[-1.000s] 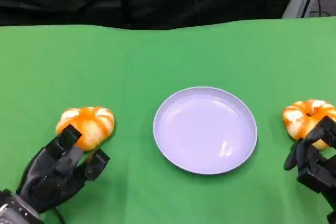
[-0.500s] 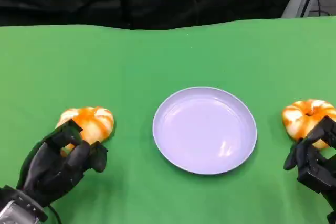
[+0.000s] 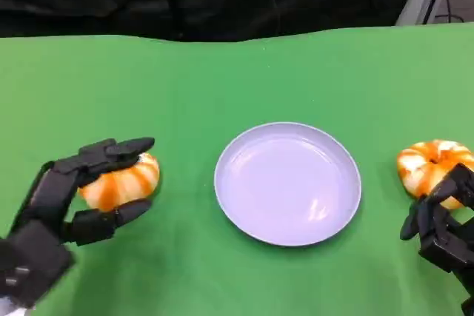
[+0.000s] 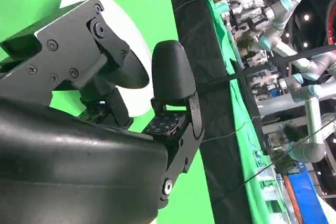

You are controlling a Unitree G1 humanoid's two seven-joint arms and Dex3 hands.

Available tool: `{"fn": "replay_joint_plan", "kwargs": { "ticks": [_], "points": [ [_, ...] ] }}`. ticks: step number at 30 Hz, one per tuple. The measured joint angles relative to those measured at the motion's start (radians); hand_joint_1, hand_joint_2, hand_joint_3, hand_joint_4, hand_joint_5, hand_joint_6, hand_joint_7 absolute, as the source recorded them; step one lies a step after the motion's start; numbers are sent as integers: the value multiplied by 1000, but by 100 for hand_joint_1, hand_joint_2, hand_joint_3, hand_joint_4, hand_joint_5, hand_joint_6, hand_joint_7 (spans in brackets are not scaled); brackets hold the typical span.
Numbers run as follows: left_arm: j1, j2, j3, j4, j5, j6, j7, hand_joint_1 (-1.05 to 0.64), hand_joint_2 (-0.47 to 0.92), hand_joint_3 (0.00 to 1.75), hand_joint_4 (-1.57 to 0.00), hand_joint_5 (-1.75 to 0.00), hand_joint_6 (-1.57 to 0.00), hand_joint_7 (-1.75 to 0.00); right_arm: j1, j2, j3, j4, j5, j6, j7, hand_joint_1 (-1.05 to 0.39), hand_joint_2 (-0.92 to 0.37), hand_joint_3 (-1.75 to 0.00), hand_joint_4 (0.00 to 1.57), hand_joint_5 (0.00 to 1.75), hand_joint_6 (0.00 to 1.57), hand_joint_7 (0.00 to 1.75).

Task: Grasp the bread from the table and place it into the plate.

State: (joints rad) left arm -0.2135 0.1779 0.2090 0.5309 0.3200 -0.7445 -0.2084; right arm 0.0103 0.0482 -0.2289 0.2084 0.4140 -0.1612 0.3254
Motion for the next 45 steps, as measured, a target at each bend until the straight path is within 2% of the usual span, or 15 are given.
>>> {"fn": "replay_joint_plan", "kwargs": {
  "ticks": [5, 6, 8, 11, 15, 25, 30, 35, 45],
  "points": [
    [-8, 128, -123, -61, 438, 111, 336, -88, 92, 19, -39, -4, -47, 0, -3, -1, 0, 4, 1, 0, 10, -6, -47, -135, 89, 175, 75, 163],
    [-15, 156, -154, -69, 502, 142, 388, -90, 92, 18, -33, -2, -41, 0, -4, -2, -1, 9, 1, -1, 13, -6, -47, -135, 89, 175, 75, 163],
    [-38, 195, -206, -80, 569, 229, 407, -92, 92, 17, -29, -1, -38, 0, -6, -3, -4, 13, 1, -1, 13, -6, -47, -135, 89, 175, 76, 164],
    [-83, 229, -291, -88, 626, 373, 346, -93, 92, 16, -31, -2, -40, -2, -8, -3, -4, 13, 0, -2, 13, -5, -47, -136, 89, 175, 76, 164],
    [-126, 237, -380, -66, 621, 438, 289, -94, 92, 14, -33, -2, -41, -2, -8, -3, -4, 13, 0, -2, 11, -5, -47, -136, 89, 175, 75, 164],
    [-277, 238, -532, 191, 585, 465, 297, -95, 92, 18, -33, -1, -40, 0, -5, -2, 1, 8, -4, -2, -1, -5, -48, -135, 89, 175, 74, 164],
    [-346, 222, -580, 308, 549, 460, 303, -96, 92, 22, -32, 0, -37, 0, -6, -3, 2, 10, -3, -4, 2, -5, -50, -133, 88, 175, 72, 166],
    [-415, 201, -623, 421, 526, 452, 314, -97, 92, 24, -33, -1, -37, 0, -6, -1, 1, 11, -1, -4, 0, -4, -48, -134, 89, 175, 77, 162],
    [-466, 175, -673, 557, 473, 420, 377, -92, 92, 24, -40, -3, -42, -1, -6, 0, 1, 11, -1, -2, 0, -5, -47, -135, 89, 175, 76, 162]
  ]
}}
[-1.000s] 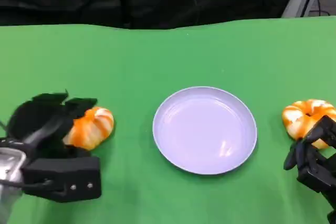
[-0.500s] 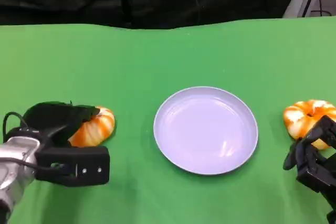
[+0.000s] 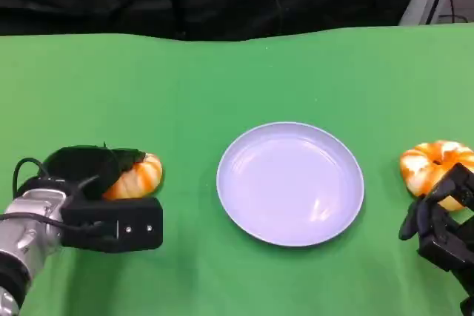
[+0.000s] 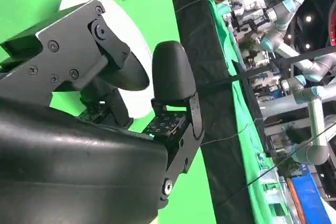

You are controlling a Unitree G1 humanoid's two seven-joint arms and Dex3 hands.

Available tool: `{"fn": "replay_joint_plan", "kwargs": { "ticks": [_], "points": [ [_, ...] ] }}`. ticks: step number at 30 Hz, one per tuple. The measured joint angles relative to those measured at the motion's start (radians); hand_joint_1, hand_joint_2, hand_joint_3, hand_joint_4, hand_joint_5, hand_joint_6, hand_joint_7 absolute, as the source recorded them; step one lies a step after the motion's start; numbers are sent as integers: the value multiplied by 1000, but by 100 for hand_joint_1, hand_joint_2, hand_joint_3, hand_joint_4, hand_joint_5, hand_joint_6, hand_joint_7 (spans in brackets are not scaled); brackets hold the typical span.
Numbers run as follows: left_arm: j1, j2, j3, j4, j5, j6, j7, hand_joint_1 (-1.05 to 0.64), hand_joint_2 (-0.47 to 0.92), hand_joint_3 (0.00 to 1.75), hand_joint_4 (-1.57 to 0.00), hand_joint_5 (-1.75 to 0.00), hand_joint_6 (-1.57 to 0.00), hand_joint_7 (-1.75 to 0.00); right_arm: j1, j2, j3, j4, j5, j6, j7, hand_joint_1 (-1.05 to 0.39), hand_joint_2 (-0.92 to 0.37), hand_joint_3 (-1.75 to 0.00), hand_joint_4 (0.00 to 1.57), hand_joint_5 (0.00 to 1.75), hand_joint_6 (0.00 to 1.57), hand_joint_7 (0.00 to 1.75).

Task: Grasp the bread from the table and place it into the plate.

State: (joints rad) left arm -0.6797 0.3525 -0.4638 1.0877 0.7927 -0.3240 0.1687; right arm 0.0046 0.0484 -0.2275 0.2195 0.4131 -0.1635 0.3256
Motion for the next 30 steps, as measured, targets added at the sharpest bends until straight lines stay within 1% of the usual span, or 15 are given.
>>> {"fn": "replay_joint_plan", "kwargs": {
  "ticks": [5, 8, 9, 11, 12, 13, 15, 16, 17, 18, 19, 20, 21, 24, 30],
  "points": [
    [-11, -5, -13, 31, -21, -10, 9, -87, 92, 24, -41, -2, -44, -2, 0, 0, 0, 0, 0, 0, 1, -5, -47, -136, 89, 175, 76, 163],
    [-18, -9, -18, 42, -23, -11, 11, -75, 92, 23, -44, -3, -47, -2, 0, 0, 0, 0, 0, -1, 2, -5, -47, -135, 89, 175, 76, 163],
    [-20, -10, -19, 46, -24, -11, 13, -65, 92, 23, -49, -5, -50, -4, 0, 0, 0, 0, 0, -1, 2, -5, -47, -135, 89, 175, 76, 163],
    [-20, -13, -21, 49, -24, -7, 28, -34, 92, 25, -63, -7, -61, -5, 0, 0, 0, 0, 0, -1, 2, -6, -46, -135, 89, 175, 76, 163],
    [-20, -16, -23, 49, -23, 1, 42, -31, 92, 26, -65, -7, -63, -5, 1, 0, 0, 0, 0, -1, 2, -6, -46, -135, 89, 175, 76, 163],
    [-20, -21, -24, 49, -22, 10, 55, -22, 92, 23, -79, -13, -76, -9, 1, 0, 0, -1, 0, -1, 2, -6, -46, -135, 89, 175, 76, 163],
    [-20, -33, -24, 49, -23, 30, 79, -17, 91, 20, -94, -20, -88, -14, 2, 0, 0, -1, 0, -1, 2, -7, -46, -135, 89, 175, 76, 163],
    [-20, -39, -24, 48, -24, 37, 87, -16, 91, 12, -97, -46, -100, -16, 2, 0, 1, -2, 0, -1, 2, -7, -46, -135, 89, 175, 76, 163],
    [-20, -43, -20, 47, -32, 42, 89, -15, 92, 8, -90, -83, -108, -18, 3, 0, 0, -2, 0, -1, 2, -8, -46, -135, 89, 175, 76, 162],
    [-20, -46, -13, 46, -51, 48, 90, -10, 92, 7, -80, -137, -96, -76, 3, 0, 0, -1, 0, -2, 2, -8, -46, -135, 89, 175, 76, 162],
    [-20, -49, -6, 45, -60, 49, 94, -8, 92, 7, -77, -155, -80, -118, 3, 0, 0, -2, 0, -2, 2, -7, -46, -136, 89, 175, 76, 162],
    [-20, -51, -2, 43, -67, 49, 108, -7, 92, 10, -74, -165, -69, -146, 3, 0, 1, -2, -1, -3, 2, -7, -46, -136, 89, 175, 76, 162],
    [-19, -52, 0, 39, -72, 47, 132, -7, 92, 14, -72, -171, -60, -163, 4, 0, 1, -2, -2, -3, 2, -7, -46, -136, 89, 175, 76, 163],
    [-11, -54, -1, 34, -83, 35, 190, -10, 92, 26, -66, -174, -51, -173, 6, 0, 2, -10, -3, -3, -2, -7, -47, -136, 89, 175, 76, 163],
    [2, -54, -1, 28, -92, -1, 261, -6, 92, 29, -67, -175, -51, -175, 6, 0, 2, -14, -2, -3, -1, -7, -47, -135, 89, 175, 76, 163]
  ]
}}
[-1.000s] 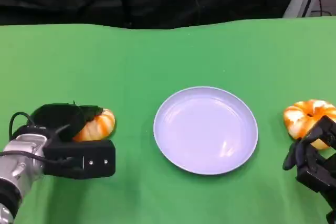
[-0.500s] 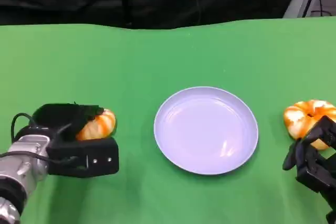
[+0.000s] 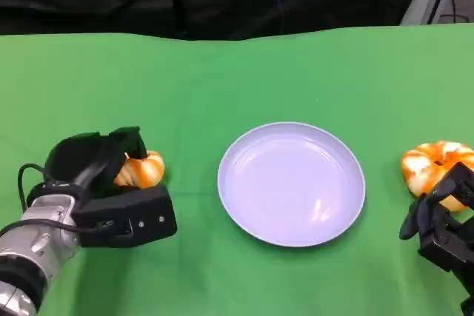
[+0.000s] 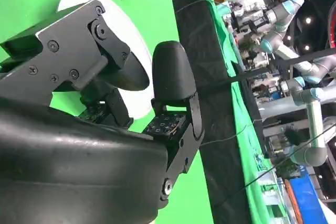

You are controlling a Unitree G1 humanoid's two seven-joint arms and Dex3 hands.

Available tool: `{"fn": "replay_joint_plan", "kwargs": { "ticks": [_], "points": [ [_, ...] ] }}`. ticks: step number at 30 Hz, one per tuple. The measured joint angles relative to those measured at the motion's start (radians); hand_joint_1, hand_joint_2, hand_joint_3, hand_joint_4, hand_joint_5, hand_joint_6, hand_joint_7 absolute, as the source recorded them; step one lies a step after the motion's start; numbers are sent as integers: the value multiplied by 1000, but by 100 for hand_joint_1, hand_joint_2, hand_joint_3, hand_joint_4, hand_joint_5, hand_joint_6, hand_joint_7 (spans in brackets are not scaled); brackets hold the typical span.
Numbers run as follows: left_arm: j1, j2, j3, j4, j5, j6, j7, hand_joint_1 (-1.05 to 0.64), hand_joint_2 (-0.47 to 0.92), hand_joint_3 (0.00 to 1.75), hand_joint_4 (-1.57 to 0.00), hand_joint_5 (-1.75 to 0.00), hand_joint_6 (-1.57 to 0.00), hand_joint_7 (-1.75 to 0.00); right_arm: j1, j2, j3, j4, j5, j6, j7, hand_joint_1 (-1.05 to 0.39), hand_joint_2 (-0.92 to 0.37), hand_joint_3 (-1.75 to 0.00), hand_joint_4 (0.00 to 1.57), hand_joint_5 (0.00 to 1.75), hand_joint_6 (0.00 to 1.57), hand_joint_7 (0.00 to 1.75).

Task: Grasp the bread from the table and place it into the plate.

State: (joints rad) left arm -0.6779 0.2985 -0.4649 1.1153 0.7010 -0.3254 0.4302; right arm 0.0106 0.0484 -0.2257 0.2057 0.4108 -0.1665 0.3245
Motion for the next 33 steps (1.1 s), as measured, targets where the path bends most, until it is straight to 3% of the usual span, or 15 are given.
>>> {"fn": "replay_joint_plan", "kwargs": {
  "ticks": [6, 10, 12, 15, 19, 23, 33],
  "points": [
    [1, 0, -1, -81, -2, -51, 21, -2, 89, 29, -68, -175, -53, -175, 1, 0, 0, 0, 0, 0, 1, -7, -47, -135, 89, 175, 76, 162],
    [6, 5, 4, -173, -3, -66, 20, -4, 87, 40, -71, -175, -56, -175, 2, 0, 0, 0, 0, 0, 0, -7, -48, -135, 89, 175, 76, 162],
    [11, 9, 9, -227, -3, -72, 16, -3, 75, 60, -72, -175, -59, -175, 2, 0, 1, -1, 0, 0, 0, -7, -47, -134, 89, 175, 76, 162],
    [24, 22, 9, -329, -2, -96, 0, -2, 69, 66, -72, -175, -60, -175, 3, 0, 1, -3, 0, 0, -3, -7, -47, -134, 89, 175, 76, 162],
    [33, 24, 11, -440, -2, -95, -49, -8, 81, 48, -72, -175, -60, -175, 3, 0, 2, -3, 0, 0, -3, -7, -48, -134, 89, 175, 75, 162],
    [39, 15, 5, -525, 5, -92, -103, -7, 84, 46, -73, -175, -60, -175, 2, 0, 2, -2, -1, 0, -3, -7, -47, -133, 89, 175, 76, 162],
    [26, -86, -49, -543, 40, -78, -201, -14, 90, 28, -70, -175, -55, -175, 2, 0, 2, -2, 0, 0, -3, -7, -48, -134, 89, 175, 75, 161]
  ]
}}
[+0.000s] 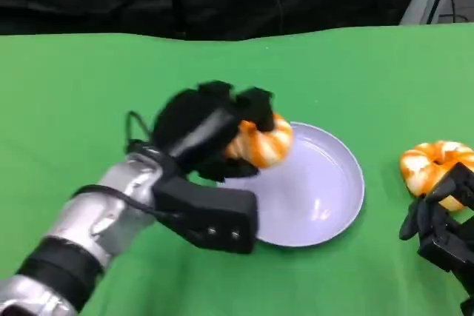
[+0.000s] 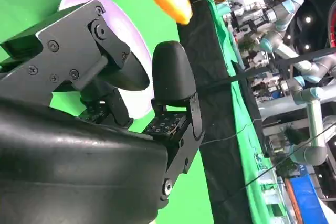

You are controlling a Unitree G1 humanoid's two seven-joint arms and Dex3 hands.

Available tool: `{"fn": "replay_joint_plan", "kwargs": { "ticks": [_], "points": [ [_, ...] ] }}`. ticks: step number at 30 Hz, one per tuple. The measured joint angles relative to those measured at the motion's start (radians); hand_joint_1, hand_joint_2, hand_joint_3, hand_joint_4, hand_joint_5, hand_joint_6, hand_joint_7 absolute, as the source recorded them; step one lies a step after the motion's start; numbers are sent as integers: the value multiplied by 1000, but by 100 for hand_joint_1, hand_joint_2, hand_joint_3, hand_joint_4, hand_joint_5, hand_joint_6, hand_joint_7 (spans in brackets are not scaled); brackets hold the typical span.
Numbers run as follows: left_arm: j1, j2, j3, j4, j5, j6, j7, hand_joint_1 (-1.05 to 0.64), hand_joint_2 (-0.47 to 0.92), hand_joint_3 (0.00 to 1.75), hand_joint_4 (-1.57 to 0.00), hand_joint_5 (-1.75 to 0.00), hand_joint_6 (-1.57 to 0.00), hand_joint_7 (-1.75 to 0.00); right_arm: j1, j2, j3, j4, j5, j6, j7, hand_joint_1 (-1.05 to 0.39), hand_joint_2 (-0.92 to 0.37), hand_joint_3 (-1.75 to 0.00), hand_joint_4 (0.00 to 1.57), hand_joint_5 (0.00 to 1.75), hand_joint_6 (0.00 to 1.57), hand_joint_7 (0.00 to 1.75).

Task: Grasp the bread from the table and place it into the plate.

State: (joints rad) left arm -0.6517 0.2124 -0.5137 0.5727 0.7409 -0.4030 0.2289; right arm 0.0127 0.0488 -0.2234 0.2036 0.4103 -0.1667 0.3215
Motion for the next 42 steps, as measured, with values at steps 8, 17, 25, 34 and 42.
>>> {"fn": "replay_joint_plan", "kwargs": {
  "ticks": [8, 17, 25, 34, 42],
  "points": [
    [-79, -95, -70, 114, 55, 16, 1, -5, 84, 21, -74, -175, -62, -171, -4, 39, -4, 4, -17, -49, -51, -7, -47, -136, 90, 175, 76, 164],
    [-95, -163, -114, 249, 74, -19, 37, -4, 88, 24, -77, -175, -61, -175, -5, 39, -6, 5, -18, -50, -61, -7, -46, -137, 90, 175, 76, 165],
    [-102, -180, -127, 312, 76, -37, 72, -6, 90, 26, -75, -175, -60, -174, -5, 39, -6, 5, -18, -50, -61, -6, -47, -138, 90, 175, 76, 165],
    [-112, -166, -151, 342, 89, -23, 53, -82, 92, 45, -52, -8, -65, -3, -5, 39, -6, 4, -16, -50, -61, -7, -46, -137, 90, 175, 76, 164],
    [-108, -155, -142, 295, 50, 32, -89, -105, 92, 72, -4, 0, -30, 0, -4, 39, -5, 4, -22, -54, -69, -7, -48, -134, 89, 175, 77, 162]
  ]
}}
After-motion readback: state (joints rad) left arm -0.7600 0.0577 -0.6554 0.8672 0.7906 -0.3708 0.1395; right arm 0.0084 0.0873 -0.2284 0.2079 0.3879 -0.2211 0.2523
